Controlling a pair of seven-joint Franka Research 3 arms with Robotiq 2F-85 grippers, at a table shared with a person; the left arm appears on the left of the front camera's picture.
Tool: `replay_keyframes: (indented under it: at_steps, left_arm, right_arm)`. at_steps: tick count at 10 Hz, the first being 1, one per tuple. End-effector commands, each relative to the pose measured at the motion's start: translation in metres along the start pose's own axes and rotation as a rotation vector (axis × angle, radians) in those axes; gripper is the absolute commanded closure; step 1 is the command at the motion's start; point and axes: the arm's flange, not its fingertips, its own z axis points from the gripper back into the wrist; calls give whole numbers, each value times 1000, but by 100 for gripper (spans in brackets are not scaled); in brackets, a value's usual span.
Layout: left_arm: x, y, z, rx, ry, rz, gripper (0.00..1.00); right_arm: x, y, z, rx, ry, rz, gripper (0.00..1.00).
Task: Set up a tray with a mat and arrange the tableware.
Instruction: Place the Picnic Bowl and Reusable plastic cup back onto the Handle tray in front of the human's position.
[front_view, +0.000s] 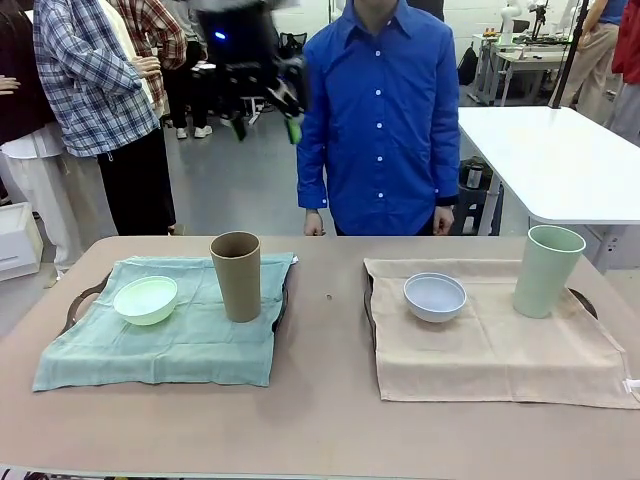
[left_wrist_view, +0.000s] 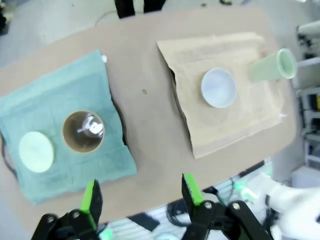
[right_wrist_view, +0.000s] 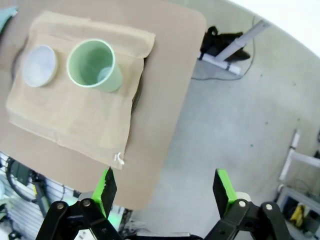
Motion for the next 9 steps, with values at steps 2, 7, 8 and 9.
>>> replay_keyframes:
  at_steps: [2, 7, 8, 9]
  left_arm:
    - [-40, 66, 4, -241, 35, 79, 16]
    - [-102, 214, 22, -495, 36, 363, 16]
    - [-117, 240, 24, -504, 59, 395, 16]
    - [-128, 268, 31, -495, 66, 435, 16]
  right_arm:
    - [-12, -48, 19, 314, 162, -89, 0]
    - [-71, -102, -10, 639, 262, -295, 0]
    - [-81, -104, -15, 674, 271, -316, 0]
    - [-91, -101, -17, 728, 279, -327, 0]
